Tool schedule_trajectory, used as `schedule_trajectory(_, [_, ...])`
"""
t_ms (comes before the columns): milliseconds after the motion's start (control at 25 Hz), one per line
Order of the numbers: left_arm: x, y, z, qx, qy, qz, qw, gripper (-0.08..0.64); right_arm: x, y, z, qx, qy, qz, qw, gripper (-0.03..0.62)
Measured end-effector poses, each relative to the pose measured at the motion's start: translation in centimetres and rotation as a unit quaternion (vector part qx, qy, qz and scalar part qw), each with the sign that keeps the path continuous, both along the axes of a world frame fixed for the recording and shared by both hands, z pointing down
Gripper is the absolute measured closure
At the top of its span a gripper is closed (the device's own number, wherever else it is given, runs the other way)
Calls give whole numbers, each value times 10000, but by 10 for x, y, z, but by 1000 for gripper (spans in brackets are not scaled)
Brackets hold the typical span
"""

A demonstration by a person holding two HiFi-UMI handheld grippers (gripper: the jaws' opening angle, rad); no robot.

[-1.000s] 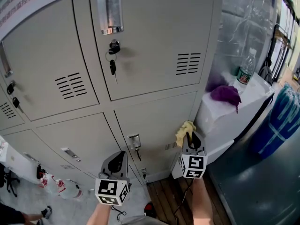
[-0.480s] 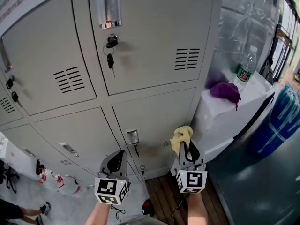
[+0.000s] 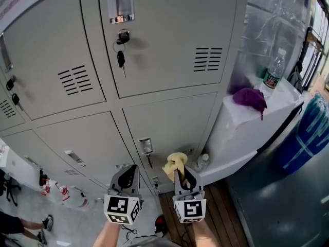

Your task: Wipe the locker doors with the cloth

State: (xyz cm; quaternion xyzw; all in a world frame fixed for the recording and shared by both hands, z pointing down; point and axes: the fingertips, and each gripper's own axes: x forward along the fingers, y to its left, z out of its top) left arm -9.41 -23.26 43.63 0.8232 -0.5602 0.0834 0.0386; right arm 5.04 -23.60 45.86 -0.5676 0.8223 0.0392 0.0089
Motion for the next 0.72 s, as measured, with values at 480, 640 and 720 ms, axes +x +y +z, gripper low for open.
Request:
schedule_trajectory(480, [-19,-1,13,-124,-41,-203,9997,537,-53,-27,54,-505,144,-464,9975,518])
schedule_trajectory(640, [-25,-5,15,-153,-48,-244,9996,537,-65,-39,65,-606,220,-583,9962,518])
schedule_trajectory(720, [-28,-8,16,-160,-49,-256,9995,537,-70,-42,68,-621,246,-631,9958,518])
